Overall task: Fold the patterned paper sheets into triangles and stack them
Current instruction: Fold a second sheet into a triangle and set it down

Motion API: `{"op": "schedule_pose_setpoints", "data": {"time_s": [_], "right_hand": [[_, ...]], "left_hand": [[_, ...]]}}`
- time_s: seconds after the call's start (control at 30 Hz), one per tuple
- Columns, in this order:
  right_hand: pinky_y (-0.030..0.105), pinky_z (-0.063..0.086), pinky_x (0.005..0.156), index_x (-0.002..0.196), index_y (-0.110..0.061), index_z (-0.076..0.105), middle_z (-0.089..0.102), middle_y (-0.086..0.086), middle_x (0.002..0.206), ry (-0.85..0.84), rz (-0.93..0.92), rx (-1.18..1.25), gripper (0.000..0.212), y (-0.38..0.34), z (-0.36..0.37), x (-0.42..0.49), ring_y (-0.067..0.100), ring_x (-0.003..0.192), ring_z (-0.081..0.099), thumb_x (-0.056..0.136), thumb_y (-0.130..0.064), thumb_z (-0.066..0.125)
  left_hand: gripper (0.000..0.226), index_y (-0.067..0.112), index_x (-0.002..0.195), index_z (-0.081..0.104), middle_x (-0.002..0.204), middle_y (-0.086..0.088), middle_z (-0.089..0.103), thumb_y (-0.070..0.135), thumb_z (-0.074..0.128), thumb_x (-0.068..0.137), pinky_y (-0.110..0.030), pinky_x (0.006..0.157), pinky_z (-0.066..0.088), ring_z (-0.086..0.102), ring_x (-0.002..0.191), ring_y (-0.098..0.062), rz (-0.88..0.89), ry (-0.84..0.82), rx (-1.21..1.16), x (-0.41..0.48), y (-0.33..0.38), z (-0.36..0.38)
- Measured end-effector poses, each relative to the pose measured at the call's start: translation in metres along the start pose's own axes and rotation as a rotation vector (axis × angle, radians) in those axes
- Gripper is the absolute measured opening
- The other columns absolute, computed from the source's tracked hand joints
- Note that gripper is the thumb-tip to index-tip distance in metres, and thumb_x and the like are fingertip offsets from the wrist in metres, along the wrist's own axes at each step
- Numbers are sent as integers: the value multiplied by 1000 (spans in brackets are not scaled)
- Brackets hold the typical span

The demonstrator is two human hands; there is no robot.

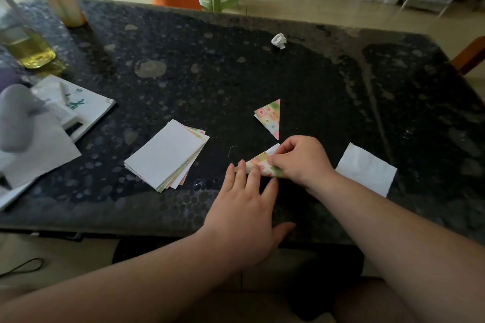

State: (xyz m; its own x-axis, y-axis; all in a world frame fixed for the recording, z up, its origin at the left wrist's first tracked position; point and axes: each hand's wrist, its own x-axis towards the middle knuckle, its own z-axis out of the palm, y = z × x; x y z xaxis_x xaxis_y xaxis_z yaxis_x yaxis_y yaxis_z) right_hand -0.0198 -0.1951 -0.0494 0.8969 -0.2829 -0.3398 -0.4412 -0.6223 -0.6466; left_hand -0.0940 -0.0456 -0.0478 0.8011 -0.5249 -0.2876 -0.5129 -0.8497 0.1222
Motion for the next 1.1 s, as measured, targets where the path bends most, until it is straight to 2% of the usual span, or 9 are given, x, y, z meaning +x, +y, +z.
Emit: {"op": "schedule_pose_setpoints", "data": {"time_s": [0.17, 0.53, 0.73, 0.8, 0.93, 1.1], "right_hand": [[35, 60, 82, 84, -24, 71, 69, -4, 90, -1, 1, 2, 11, 1, 0, -1, 11, 88, 64, 86, -17, 80], [34, 59, 81, 83, -24, 71, 69, -5, 89, 5, 0, 21, 11, 4, 0, 0, 10, 88, 64, 85, -19, 81], [31, 57, 90, 105, -29, 71, 66, -5, 115, 5, -38, 16, 19, 4, 2, -2, 14, 111, 62, 90, -18, 77], [29, 57, 90, 109, -28, 71, 66, -3, 119, 3, -52, 3, 21, 4, 2, -3, 15, 113, 62, 91, -18, 76], [28, 57, 85, 104, -27, 72, 68, -3, 113, -2, -55, 2, 17, 3, 1, -2, 13, 108, 64, 91, -19, 77], [32, 59, 89, 99, -29, 72, 68, -7, 104, -17, -52, 3, 14, 3, 1, 0, 11, 102, 65, 90, -19, 77]], "left_hand": [[86, 26, 162, -4, 169, -19, -3, 74, 25, 97, -57, 126, 1, -3, 154, -45, -12, -11, -23, 7, 0, 1], [84, 31, 160, -11, 167, -22, -12, 75, 21, 97, -59, 125, 3, -6, 153, -49, -21, -30, 34, 5, 4, 4], [84, 34, 159, -14, 167, -22, -12, 76, 22, 97, -61, 124, 5, -5, 152, -52, -36, -89, 44, 3, 11, 0], [84, 35, 159, -15, 167, -22, -10, 76, 22, 96, -62, 124, 5, -4, 152, -52, -38, -95, 46, 2, 10, -1], [84, 35, 159, -15, 167, -21, -9, 77, 22, 96, -62, 124, 6, -3, 152, -53, -43, -98, 40, 3, 9, -1], [90, 28, 159, -16, 168, -19, -7, 77, 24, 96, -60, 125, 8, -1, 152, -51, -64, -89, 45, 5, 12, -2]]}}
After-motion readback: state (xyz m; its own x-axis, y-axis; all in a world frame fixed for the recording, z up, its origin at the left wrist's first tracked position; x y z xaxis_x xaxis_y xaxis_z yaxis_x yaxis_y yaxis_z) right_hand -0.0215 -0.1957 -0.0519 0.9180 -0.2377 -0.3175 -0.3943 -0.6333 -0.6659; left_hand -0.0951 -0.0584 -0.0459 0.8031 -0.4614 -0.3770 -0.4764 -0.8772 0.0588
